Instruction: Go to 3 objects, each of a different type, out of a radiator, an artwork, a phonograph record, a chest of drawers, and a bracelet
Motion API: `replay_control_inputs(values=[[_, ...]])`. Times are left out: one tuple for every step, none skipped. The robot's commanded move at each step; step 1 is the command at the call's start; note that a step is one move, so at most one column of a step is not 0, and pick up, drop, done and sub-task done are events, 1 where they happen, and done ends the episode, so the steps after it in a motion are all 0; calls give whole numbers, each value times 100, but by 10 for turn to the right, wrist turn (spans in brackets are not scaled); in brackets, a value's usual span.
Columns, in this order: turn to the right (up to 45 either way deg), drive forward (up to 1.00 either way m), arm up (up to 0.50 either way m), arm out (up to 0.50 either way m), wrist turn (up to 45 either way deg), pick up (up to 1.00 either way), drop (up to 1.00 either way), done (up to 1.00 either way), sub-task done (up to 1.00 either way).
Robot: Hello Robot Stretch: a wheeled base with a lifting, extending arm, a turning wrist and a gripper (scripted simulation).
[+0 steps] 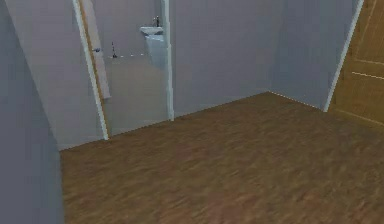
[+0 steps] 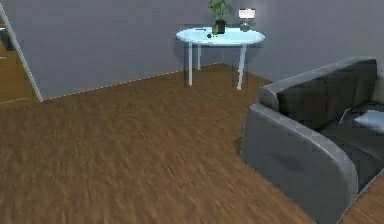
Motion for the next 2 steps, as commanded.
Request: replay_control_inputs(values=[[90,0,0,0,0,0,0,0,0],[0,35,0,0,0,0,0,0,0]])
